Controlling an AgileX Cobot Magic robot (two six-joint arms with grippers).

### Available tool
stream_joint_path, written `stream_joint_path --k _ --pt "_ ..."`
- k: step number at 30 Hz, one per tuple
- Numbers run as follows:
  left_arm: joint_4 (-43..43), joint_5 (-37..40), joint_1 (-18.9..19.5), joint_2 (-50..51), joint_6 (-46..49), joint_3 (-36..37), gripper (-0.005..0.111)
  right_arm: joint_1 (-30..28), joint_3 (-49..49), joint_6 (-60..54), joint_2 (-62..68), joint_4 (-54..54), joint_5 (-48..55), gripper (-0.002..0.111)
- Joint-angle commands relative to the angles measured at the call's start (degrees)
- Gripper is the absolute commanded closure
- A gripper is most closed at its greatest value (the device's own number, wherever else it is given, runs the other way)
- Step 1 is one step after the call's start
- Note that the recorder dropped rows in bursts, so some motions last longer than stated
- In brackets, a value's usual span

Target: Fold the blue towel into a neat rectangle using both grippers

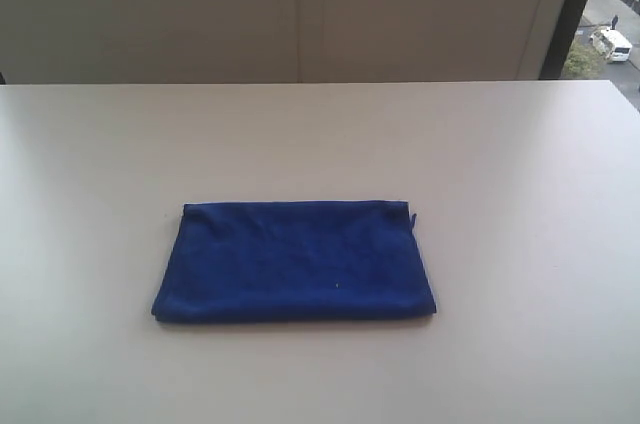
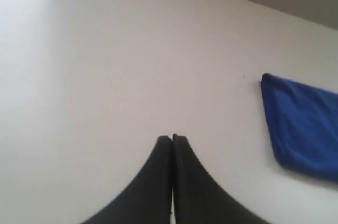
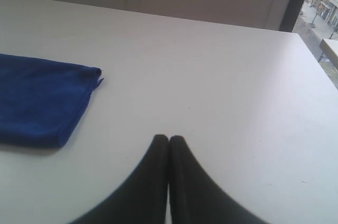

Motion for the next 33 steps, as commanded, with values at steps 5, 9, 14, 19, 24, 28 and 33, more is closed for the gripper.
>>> stream_joint_path --k 5,9,14,19,24,28,33 --pt "0.4 0.8 -2.2 -0.3 18.5 0.3 0.107 0.1 0.1 0.4 -0.3 0.3 -0.6 0.108" --pt "0.4 0.8 -2.2 -0.3 19.0 0.3 0.107 0.1 0.1 0.4 -0.3 0.3 -0.6 0.108" --pt "0.4 0.8 -1.7 -0.3 19.0 0.3 0.107 0.1 0.1 0.4 -0.3 0.3 -0.6 0.108" --pt "0.0 0.8 -0.5 -0.3 19.0 0.3 0.107 0.1 0.1 0.4 -0.3 0.3 -0.6 0.108" --pt "0.3 0.8 -0.4 -0.3 19.1 0.3 0.107 0.1 0.1 0.4 -0.3 0.3 -0.6 0.108" --pt "0.4 0.8 -0.4 -0.3 19.4 0.3 0.107 0.1 0.1 0.4 -0.3 0.3 -0.6 0.108" --pt "0.4 0.8 -0.4 -0.3 19.4 0.3 0.107 0.1 0.1 0.4 -0.3 0.3 -0.6 0.108"
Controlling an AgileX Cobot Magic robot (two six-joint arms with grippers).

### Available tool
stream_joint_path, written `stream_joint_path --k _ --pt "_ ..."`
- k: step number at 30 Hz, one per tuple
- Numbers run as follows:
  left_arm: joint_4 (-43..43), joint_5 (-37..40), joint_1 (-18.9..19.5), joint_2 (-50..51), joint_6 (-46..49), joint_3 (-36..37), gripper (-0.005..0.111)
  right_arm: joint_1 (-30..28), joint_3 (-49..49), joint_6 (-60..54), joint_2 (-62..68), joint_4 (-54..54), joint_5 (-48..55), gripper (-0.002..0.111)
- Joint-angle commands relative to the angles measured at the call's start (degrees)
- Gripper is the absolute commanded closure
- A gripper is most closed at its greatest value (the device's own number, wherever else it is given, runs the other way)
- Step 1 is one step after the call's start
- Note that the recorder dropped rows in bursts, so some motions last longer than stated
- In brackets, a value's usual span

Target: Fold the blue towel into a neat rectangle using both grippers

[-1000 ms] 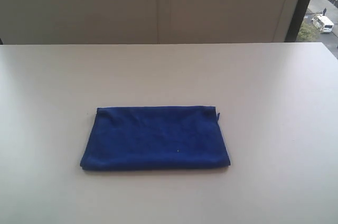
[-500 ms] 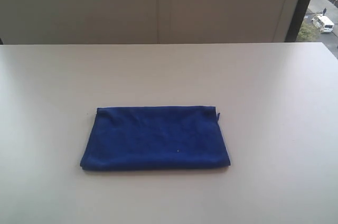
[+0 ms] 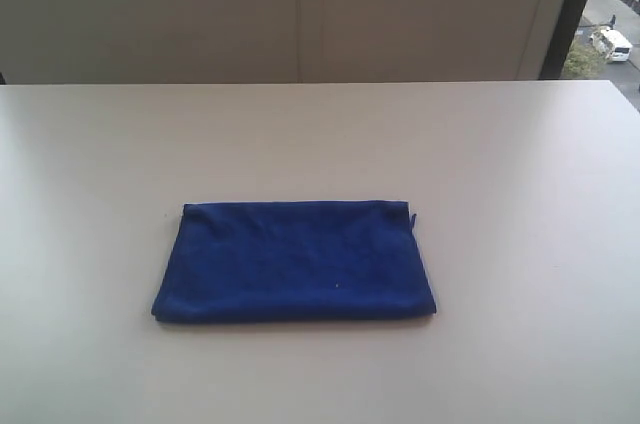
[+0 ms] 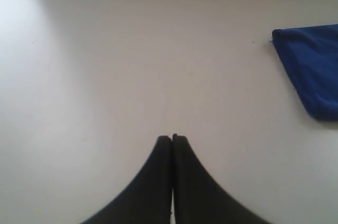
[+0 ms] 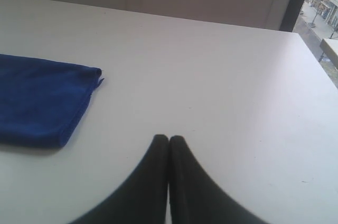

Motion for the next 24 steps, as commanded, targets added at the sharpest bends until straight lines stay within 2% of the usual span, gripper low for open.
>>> stream_joint_path --k 1,6,11,24 --pt "0.0 0.1 0.2 -0.3 0.2 0.3 0.107 0.1 0.1 0.4 -0.3 0.2 -0.6 0.108" --pt "0.0 0.1 0.2 -0.3 0.2 0.3 0.107 0.1 0.1 0.4 -0.3 0.2 -0.6 0.108" --pt "0.1 0.1 1.9 -0.3 0.1 0.3 0.107 0.1 0.1 0.4 -0.3 0.2 -0.6 0.108" --pt "0.1 0.0 1.9 -0.3 0.0 0.3 0.107 0.1 0.1 0.4 -0.3 0.2 -0.6 0.108"
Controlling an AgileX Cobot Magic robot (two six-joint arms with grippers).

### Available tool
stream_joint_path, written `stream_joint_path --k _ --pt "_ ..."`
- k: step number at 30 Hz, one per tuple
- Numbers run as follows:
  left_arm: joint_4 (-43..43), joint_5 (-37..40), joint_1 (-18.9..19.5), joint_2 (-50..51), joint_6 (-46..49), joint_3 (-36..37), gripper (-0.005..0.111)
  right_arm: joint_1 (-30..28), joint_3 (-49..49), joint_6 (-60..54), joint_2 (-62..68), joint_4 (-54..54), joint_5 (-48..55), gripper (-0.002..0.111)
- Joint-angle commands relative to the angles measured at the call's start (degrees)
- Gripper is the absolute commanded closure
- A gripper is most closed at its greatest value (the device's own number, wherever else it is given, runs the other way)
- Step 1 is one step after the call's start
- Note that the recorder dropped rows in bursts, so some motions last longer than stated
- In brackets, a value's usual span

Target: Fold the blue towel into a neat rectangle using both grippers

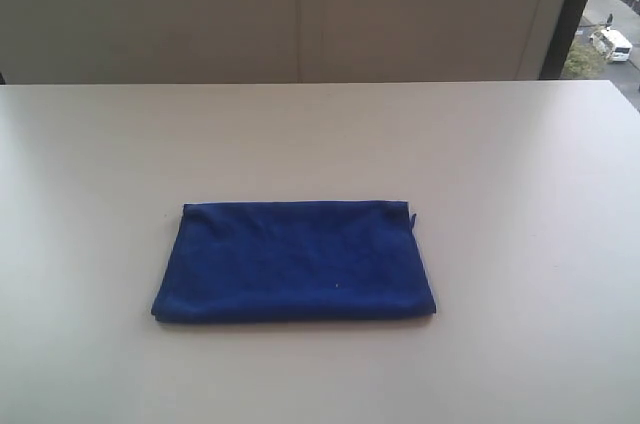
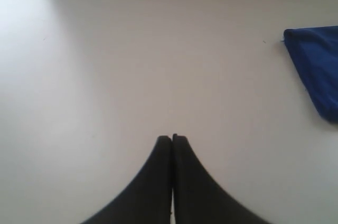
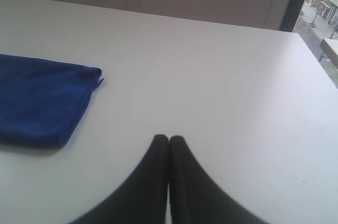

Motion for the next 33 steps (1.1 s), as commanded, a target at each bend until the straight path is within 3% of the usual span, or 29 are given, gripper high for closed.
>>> stream_joint_path --k 1,33 --pt "-0.1 -0.1 0.1 -0.3 -0.1 0.3 0.107 0.1 0.1 0.4 -0.3 0.2 -0.6 0.108" --pt "-0.1 -0.6 -1.2 -0.3 0.0 0.3 0.107 0.1 0.1 0.4 -0.3 0.2 -0.6 0.108"
